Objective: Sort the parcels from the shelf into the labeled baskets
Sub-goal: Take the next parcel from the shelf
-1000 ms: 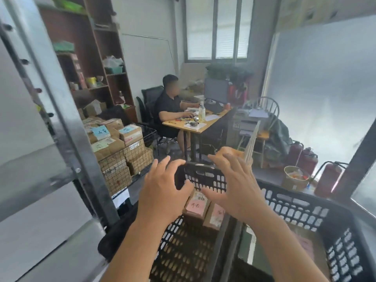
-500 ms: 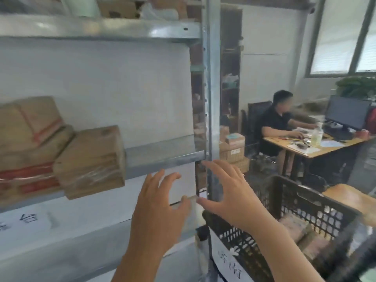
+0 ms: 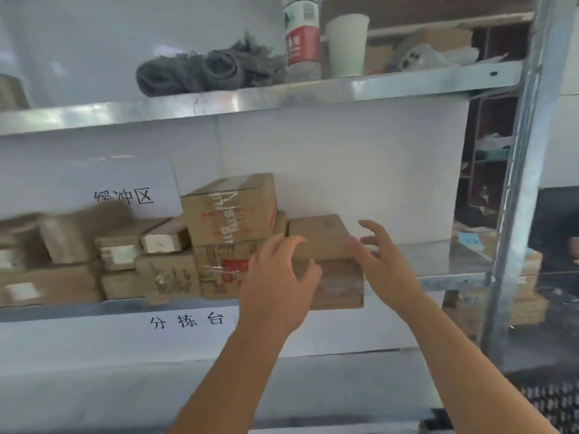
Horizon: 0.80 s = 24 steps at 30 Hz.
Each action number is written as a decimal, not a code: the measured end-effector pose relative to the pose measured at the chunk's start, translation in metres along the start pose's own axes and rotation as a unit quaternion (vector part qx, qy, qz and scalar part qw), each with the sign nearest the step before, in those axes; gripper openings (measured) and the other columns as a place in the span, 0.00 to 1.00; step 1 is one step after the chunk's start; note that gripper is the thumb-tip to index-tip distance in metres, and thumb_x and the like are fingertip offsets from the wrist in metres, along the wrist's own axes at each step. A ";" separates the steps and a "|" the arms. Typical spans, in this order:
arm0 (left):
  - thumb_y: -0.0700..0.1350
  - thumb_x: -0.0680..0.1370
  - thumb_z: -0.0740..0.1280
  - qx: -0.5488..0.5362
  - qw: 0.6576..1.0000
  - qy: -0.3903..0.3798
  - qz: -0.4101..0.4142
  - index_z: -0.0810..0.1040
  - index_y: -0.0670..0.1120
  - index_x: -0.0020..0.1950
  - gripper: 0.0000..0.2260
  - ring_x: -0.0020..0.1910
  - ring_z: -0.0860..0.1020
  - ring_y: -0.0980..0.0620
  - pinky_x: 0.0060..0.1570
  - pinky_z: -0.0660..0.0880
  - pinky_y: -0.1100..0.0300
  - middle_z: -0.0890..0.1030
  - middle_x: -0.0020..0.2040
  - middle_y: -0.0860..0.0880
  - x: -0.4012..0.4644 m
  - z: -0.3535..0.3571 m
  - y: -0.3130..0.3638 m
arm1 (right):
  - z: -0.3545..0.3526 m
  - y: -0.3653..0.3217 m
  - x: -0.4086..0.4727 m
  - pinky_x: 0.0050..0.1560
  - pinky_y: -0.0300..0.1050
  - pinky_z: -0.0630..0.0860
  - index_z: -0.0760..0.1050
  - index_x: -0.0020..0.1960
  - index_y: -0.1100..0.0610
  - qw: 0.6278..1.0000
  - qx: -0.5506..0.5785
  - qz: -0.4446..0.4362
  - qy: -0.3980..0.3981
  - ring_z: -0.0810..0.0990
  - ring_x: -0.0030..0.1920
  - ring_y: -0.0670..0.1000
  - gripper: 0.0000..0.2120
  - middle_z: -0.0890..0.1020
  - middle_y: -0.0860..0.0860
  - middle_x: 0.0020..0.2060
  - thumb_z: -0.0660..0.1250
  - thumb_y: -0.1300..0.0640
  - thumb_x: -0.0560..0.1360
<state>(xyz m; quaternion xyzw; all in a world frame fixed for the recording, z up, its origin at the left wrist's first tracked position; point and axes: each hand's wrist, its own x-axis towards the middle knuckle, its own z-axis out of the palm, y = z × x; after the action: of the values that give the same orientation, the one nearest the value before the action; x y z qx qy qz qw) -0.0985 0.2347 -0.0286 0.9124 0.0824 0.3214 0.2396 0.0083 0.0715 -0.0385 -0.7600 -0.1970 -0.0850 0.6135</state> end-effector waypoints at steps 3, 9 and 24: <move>0.60 0.81 0.60 -0.018 0.998 -0.052 -0.028 0.75 0.61 0.66 0.15 0.62 0.75 0.51 0.59 0.76 0.50 0.73 0.68 0.57 0.019 0.012 -0.002 | 0.010 0.002 0.024 0.50 0.55 0.79 0.61 0.77 0.46 0.980 0.076 0.183 0.000 0.79 0.56 0.55 0.32 0.77 0.55 0.63 0.67 0.37 0.79; 0.61 0.80 0.59 -0.032 0.998 -0.053 -0.027 0.75 0.61 0.50 0.08 0.53 0.76 0.51 0.50 0.79 0.50 0.69 0.58 0.60 0.022 0.031 -0.007 | 0.007 0.015 0.017 0.54 0.73 0.81 0.76 0.64 0.50 0.918 0.193 0.340 -0.065 0.81 0.58 0.66 0.23 0.79 0.56 0.61 0.72 0.39 0.75; 0.70 0.75 0.68 -0.321 0.931 -0.139 -0.106 0.58 0.70 0.74 0.32 0.58 0.82 0.56 0.60 0.80 0.53 0.81 0.62 0.60 -0.005 0.036 0.065 | 0.025 0.033 -0.108 0.63 0.63 0.76 0.79 0.69 0.48 0.903 -0.204 -0.162 0.342 0.71 0.69 0.57 0.37 0.72 0.51 0.74 0.82 0.44 0.61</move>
<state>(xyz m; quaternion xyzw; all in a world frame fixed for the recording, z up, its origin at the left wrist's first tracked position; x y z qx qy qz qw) -0.0806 0.1630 -0.0239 0.8081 0.0366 0.1735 0.5617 -0.0789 0.0693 -0.1142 -0.7505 -0.0742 -0.4759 0.4526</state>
